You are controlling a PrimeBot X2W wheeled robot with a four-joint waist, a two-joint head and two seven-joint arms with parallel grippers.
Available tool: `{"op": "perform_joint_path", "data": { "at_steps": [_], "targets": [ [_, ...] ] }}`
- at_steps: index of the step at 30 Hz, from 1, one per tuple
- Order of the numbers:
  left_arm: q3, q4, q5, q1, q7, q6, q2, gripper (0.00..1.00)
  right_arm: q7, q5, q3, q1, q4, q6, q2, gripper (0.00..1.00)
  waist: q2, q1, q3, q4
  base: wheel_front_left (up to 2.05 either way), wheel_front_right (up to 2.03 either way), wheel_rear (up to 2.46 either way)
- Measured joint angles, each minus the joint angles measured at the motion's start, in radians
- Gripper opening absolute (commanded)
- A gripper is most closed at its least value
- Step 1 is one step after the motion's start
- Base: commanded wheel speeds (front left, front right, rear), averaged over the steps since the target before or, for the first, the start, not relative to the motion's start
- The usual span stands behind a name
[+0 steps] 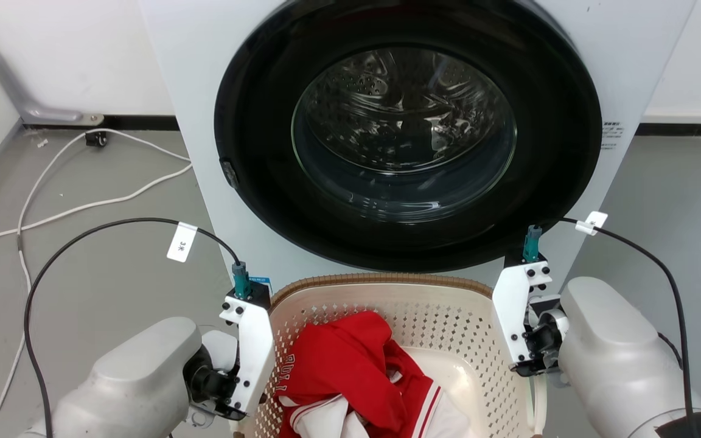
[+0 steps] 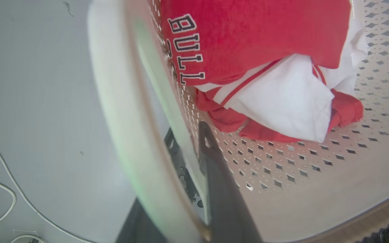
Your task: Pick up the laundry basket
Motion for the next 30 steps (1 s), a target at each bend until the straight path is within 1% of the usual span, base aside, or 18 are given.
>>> {"op": "perform_joint_path", "data": {
  "at_steps": [9,30],
  "targets": [
    [-0.007,-0.002,-0.017,0.006,0.037,0.000,0.004,0.00,0.025,0.045,0.016,0.016,0.008,0.000,-0.001,0.00,0.0000,0.0002,-0.025,0.002,0.00,0.00,0.00],
    [-0.013,0.006,-0.034,0.006,0.073,0.000,-0.005,0.00,0.035,0.052,0.037,0.015,0.034,0.000,-0.001,0.00,0.0000,0.0004,-0.028,-0.023,0.00,0.00,0.00]
  ]
}}
